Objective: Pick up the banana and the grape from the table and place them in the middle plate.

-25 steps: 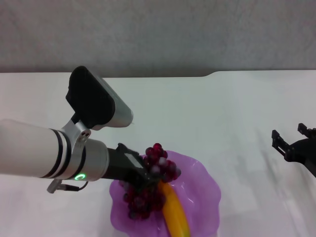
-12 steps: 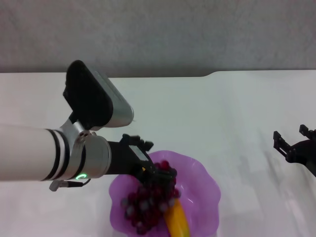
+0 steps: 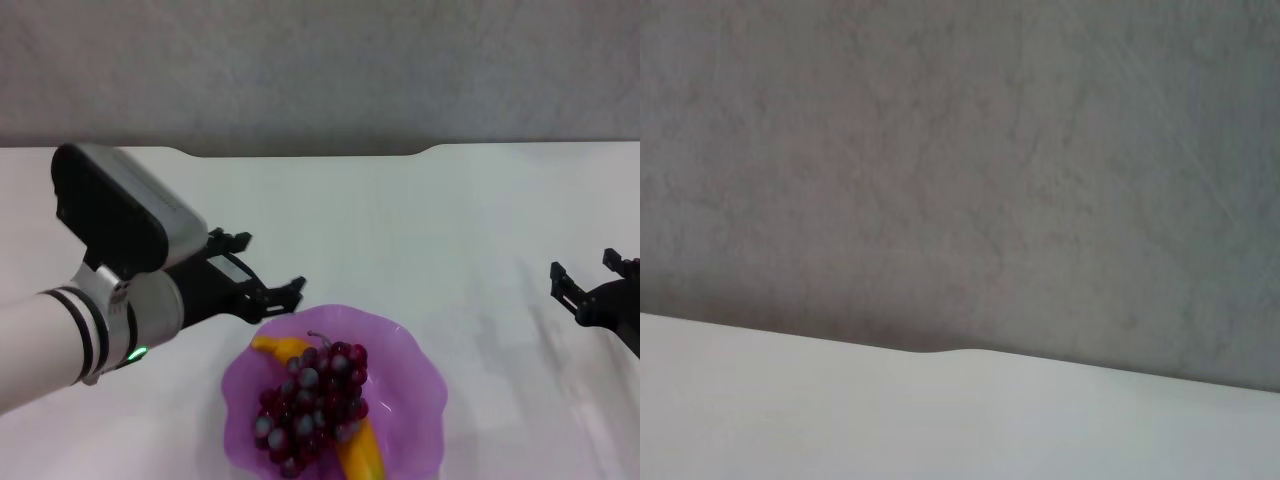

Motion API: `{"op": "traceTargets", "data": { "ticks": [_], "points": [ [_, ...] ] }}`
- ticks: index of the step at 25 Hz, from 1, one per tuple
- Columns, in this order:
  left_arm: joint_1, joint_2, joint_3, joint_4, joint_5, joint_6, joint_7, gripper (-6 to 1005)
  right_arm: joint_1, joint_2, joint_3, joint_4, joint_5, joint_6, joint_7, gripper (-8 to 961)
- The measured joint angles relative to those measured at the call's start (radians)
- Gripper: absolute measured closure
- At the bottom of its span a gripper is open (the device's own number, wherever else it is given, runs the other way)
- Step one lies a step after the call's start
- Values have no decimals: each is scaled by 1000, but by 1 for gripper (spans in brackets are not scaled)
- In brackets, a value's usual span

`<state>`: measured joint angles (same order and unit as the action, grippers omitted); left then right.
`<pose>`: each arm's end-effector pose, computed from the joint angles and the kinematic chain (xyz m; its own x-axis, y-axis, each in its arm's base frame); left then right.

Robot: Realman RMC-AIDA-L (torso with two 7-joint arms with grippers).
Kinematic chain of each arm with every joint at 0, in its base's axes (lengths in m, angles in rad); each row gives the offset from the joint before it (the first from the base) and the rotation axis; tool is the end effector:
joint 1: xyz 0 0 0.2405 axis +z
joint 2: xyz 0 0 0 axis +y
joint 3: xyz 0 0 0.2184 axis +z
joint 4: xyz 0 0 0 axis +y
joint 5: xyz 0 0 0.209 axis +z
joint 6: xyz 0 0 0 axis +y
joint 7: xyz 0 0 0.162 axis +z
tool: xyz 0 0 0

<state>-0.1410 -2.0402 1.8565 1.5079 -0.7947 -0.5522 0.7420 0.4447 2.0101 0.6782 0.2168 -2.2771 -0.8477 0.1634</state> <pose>-0.1515 0.3361 -0.0330 0.9167 0.2927 0.2718 0.3994 -0.6559 -0.6406 0.3257 0.3357 -0.0262 0.7758 -0.2428 -0.5824 -0.6299 -0.2433 -0.7376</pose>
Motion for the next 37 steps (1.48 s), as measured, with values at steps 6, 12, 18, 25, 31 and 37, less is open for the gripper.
{"op": "traceTargets", "data": {
  "ticks": [6, 12, 18, 25, 31, 37],
  "points": [
    [-12, 0, 62, -241, -83, 421, 2, 107, 3, 1, -2, 7, -1, -1, 0, 187],
    [-75, 0, 202, -533, -153, 905, -83, 107, 4, 1, -4, 9, -1, -2, -1, 187],
    [-130, 1, 316, -766, -125, 1229, -405, 107, 5, 2, -2, 9, 0, -2, -1, 187],
    [-217, -6, 403, -1134, -77, 1557, -908, 107, 0, 8, -2, 16, 5, -56, -65, 187],
    [-265, -7, 403, -1254, -77, 1554, -1044, 107, -46, 10, 4, 69, 7, -106, -178, 187],
    [-267, -7, 404, -1258, -80, 1544, -1046, 107, -49, 9, 1, 69, 34, -107, -183, 187]
  ]
}}
